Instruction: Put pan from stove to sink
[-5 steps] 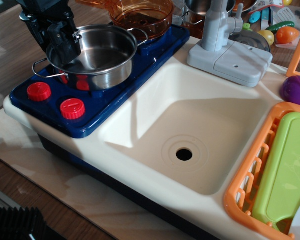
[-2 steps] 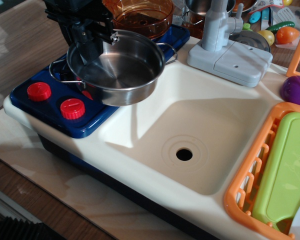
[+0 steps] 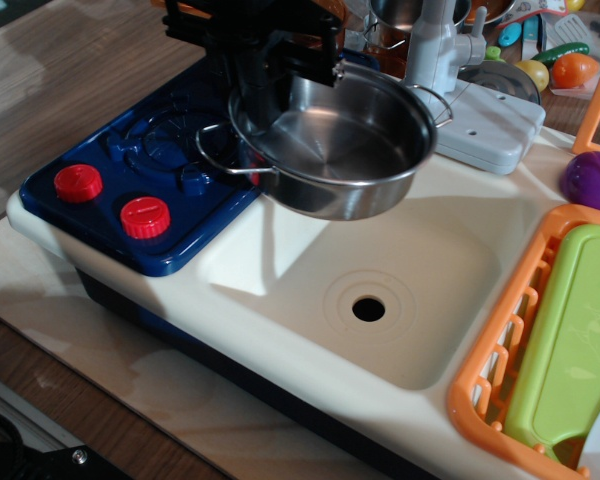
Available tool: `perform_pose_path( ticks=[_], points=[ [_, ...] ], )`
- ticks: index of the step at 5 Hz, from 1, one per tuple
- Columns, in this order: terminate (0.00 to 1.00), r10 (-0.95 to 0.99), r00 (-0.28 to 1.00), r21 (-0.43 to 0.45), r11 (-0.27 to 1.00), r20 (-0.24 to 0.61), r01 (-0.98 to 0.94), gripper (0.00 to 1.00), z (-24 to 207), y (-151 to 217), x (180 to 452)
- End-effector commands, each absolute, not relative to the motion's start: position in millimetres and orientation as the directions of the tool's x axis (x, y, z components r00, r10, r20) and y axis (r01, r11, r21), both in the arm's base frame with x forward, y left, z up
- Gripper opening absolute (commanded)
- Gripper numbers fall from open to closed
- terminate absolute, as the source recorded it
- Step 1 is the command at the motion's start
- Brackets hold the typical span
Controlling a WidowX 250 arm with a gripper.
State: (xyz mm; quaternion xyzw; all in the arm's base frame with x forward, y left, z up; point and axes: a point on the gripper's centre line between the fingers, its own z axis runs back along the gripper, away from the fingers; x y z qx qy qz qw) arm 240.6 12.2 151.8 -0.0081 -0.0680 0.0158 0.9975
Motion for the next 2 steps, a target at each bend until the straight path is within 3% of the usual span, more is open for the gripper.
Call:
perform_pose_path(
  ticks=[1, 2],
  points=[
    [0.0, 0.047, 0.972, -0.009, 0.999, 0.229, -0.046, 1.0, 158, 0, 247],
    [0.0, 0.054, 0.961, -0.012, 0.999, 0.27, -0.053, 1.0, 147, -4, 244]
  ],
)
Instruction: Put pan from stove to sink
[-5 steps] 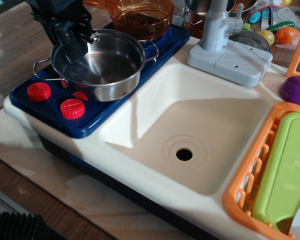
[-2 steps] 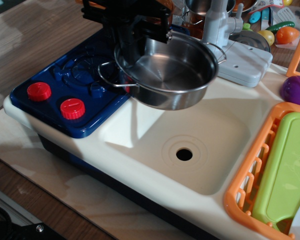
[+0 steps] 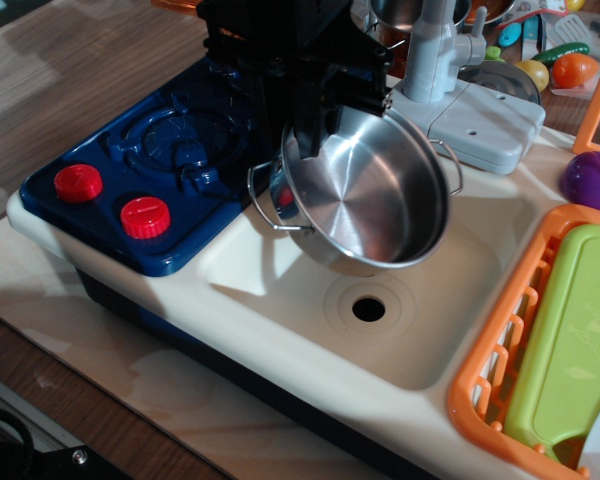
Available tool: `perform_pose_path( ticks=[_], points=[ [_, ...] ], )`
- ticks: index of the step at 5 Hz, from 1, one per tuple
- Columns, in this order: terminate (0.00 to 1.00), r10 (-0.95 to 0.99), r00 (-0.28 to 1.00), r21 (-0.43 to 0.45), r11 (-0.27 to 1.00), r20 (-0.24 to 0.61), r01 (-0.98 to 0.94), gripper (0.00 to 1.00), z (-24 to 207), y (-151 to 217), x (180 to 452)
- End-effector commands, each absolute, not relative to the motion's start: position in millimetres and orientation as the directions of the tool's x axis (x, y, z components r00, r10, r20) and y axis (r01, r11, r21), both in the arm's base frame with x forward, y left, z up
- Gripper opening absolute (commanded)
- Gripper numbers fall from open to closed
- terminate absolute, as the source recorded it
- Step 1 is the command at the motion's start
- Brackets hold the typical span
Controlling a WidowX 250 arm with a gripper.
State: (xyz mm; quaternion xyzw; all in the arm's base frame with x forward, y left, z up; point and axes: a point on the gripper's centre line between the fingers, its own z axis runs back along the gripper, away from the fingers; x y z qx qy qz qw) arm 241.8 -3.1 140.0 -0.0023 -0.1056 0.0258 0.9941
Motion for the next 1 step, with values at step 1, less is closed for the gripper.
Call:
perform_pose_path(
  ticks=[1],
  points=[
    [1.0, 0.054, 0.961, -0.012, 0.999, 0.27, -0.053, 1.0, 147.3, -4.4, 243.6]
  ],
)
